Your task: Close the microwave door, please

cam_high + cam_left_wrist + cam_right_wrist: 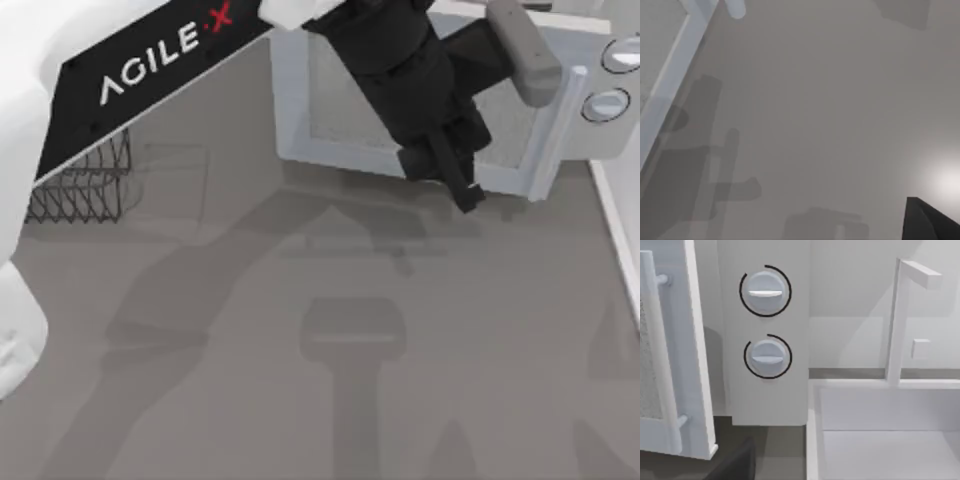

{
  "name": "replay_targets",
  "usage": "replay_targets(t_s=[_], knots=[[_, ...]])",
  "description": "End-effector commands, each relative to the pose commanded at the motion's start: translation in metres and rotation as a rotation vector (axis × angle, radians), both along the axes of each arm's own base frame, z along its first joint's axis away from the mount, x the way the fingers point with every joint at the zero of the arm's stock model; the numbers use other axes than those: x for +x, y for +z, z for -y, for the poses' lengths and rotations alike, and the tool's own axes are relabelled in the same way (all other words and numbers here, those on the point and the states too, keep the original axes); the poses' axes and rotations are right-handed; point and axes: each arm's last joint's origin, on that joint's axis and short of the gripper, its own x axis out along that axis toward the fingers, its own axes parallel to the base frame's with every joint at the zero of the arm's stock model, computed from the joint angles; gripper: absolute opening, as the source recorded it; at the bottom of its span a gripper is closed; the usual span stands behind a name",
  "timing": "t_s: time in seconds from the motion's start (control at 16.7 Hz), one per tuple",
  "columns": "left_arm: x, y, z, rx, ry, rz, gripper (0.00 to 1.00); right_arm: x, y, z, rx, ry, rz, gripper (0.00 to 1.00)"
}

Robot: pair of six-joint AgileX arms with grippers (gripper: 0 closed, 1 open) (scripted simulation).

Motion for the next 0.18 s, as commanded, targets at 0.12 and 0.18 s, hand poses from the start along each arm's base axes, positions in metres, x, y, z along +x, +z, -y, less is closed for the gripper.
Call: replay_targets(t_s=[0.12, 0.18], knots=[[0.0032, 0.0100, -0.0021, -0.027, 0.013, 0.043, 0.00, 0.0000, 0.0000, 0.0000, 0.000, 0.000, 0.000, 1.00], [0.0033, 0.0103, -0.0022, -0.028, 0.014, 0.044, 0.00, 0.0000, 0.0000, 0.0000, 0.000, 0.000, 0.000, 1.00]])
